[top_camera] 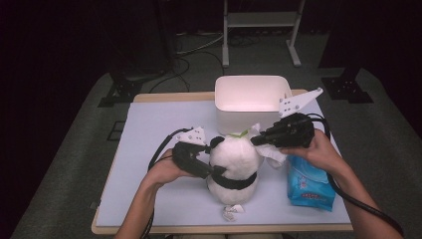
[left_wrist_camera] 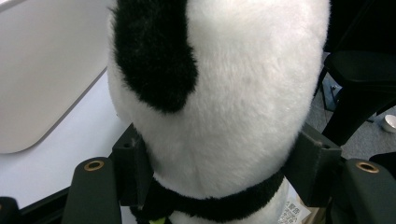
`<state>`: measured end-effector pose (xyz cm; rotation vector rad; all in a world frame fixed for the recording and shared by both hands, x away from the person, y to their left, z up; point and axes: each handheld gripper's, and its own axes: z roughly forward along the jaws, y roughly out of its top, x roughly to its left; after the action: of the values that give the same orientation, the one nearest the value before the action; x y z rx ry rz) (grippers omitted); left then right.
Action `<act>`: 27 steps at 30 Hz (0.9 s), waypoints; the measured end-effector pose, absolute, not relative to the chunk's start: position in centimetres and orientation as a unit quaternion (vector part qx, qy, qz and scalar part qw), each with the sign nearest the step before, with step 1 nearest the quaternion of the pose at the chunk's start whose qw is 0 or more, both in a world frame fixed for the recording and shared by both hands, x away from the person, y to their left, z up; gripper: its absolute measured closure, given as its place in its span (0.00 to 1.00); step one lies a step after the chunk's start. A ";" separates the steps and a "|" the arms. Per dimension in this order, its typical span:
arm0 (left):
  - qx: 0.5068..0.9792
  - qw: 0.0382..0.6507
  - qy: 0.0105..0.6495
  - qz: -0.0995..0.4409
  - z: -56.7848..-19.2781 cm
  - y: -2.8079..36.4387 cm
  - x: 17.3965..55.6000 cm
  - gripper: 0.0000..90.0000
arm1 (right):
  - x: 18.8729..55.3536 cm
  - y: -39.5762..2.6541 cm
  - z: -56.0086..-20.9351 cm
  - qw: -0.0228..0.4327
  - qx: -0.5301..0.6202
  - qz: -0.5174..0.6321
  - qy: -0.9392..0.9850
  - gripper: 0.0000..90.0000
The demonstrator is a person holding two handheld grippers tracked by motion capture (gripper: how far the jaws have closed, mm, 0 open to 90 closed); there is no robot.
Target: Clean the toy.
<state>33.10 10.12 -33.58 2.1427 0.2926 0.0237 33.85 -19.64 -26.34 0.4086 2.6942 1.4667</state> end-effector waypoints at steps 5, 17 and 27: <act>0.873 0.472 0.121 0.010 -33.5 10.2 33.2 0.38 | 33.9 -19.9 -26.7 0.021 0.137 0.475 0.869 0.97; 0.873 0.475 0.113 0.009 -33.4 9.3 33.2 0.38 | 33.4 -21.2 -27.0 0.027 0.147 0.473 0.868 0.97; 0.878 0.468 0.102 0.011 -33.1 8.0 33.1 0.38 | 33.5 -17.4 -24.9 0.039 0.104 0.448 0.887 0.97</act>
<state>33.14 7.97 -33.12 2.1521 0.2490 0.0262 33.48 -17.43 -24.86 0.3198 2.7201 1.3740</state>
